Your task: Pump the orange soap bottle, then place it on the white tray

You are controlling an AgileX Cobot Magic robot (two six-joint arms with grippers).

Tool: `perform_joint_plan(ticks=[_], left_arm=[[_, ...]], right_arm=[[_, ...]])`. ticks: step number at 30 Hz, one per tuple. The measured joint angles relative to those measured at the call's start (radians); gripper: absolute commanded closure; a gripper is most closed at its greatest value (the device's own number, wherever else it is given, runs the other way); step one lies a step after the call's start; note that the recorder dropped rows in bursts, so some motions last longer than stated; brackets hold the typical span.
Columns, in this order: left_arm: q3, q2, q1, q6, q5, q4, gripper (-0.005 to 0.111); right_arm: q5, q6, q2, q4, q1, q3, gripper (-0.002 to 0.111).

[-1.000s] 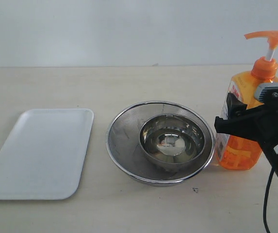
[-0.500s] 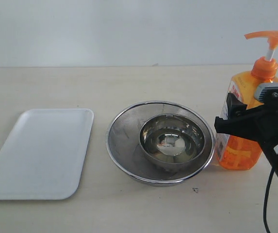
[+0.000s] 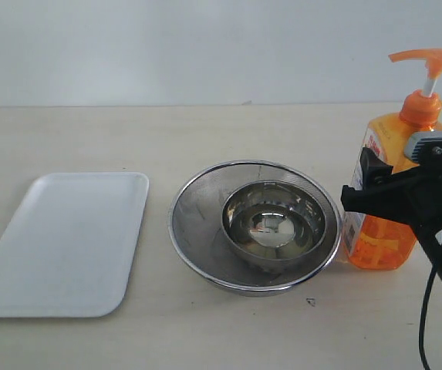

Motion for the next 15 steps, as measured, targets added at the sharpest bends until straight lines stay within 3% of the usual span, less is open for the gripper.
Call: perform_joint_plan(ticks=[3, 6, 15], left_arm=[[0.005, -0.037, 0.005, 0.000, -0.018, 0.000, 0.102], [0.024, -0.116, 0.053, 0.000, -0.007, 0.000, 0.102], [0.168, -0.386, 0.299, 0.000, 0.076, -0.003, 0.102]], right_arm=[[0.000, 0.000, 0.000, 0.000, 0.000, 0.000, 0.108], [0.000, 0.000, 0.000, 0.000, 0.000, 0.000, 0.108], [0.000, 0.000, 0.000, 0.000, 0.000, 0.000, 0.108]])
